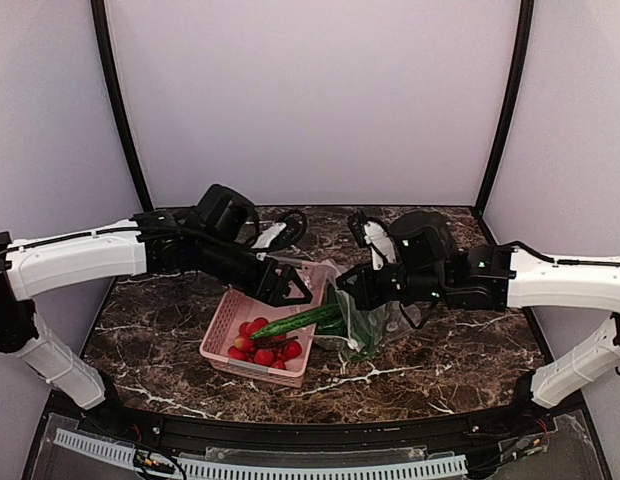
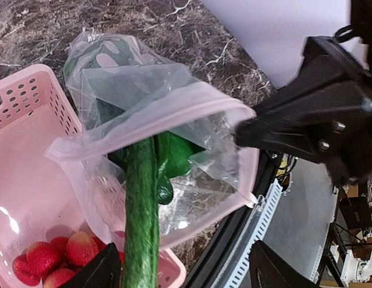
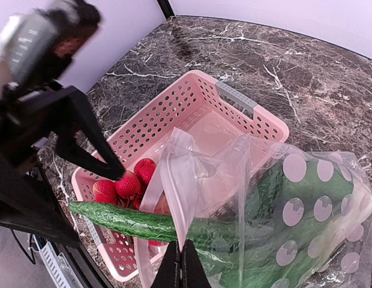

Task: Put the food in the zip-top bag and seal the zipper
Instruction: Place the fake vegetable in the zipper food storage bag.

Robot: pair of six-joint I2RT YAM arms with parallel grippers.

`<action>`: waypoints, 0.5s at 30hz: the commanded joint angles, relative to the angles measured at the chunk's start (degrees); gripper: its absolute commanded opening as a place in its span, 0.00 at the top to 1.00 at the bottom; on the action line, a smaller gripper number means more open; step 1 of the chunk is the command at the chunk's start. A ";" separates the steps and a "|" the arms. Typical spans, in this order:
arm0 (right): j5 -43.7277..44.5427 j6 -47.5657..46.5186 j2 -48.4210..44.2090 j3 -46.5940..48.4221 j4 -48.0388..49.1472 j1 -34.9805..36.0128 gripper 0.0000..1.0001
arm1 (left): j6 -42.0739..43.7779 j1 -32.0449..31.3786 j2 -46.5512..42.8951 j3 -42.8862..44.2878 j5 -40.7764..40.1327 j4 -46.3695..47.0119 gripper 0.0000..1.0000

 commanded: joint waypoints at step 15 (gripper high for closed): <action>-0.78 0.78 1.95 2.23 1.56 0.21 1.00 | -16.68 0.43 -25.19 -28.64 -4.21 7.20 0.21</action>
